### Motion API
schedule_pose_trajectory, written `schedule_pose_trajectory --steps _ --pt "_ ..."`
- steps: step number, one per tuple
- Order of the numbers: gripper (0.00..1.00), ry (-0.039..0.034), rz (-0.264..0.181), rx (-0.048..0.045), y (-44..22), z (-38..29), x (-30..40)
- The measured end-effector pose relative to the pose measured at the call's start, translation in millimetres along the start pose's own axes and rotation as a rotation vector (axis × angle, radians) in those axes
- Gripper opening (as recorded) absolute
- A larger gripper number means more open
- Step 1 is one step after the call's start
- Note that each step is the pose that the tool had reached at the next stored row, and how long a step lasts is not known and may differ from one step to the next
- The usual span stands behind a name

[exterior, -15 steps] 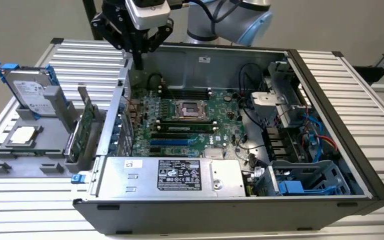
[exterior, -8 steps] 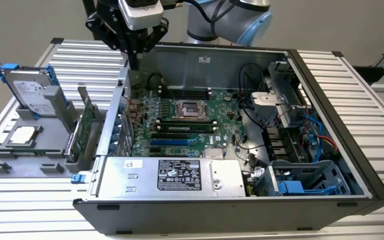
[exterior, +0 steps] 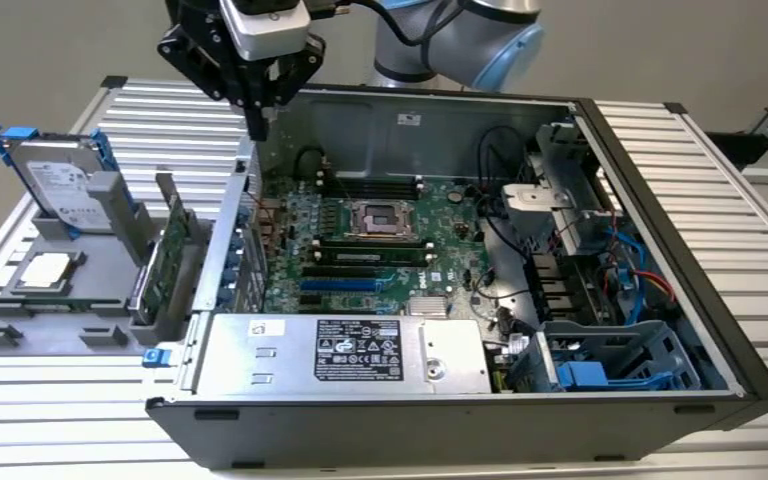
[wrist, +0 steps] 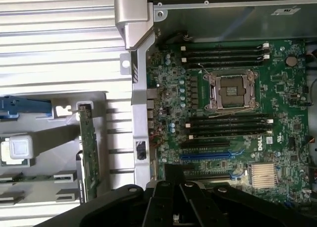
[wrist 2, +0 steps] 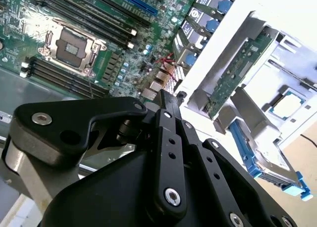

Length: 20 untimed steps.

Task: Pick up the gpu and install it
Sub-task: 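Reach for the gpu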

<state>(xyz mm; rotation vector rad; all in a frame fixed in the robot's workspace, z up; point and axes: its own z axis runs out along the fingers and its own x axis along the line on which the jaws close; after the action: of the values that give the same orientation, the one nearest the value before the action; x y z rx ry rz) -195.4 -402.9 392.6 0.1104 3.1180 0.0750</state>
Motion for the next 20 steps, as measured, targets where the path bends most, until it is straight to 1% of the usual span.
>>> schedule_pose_trajectory --steps 20 --pt "0.00 0.0000 0.000 0.0000 -2.7 -0.5 21.8"
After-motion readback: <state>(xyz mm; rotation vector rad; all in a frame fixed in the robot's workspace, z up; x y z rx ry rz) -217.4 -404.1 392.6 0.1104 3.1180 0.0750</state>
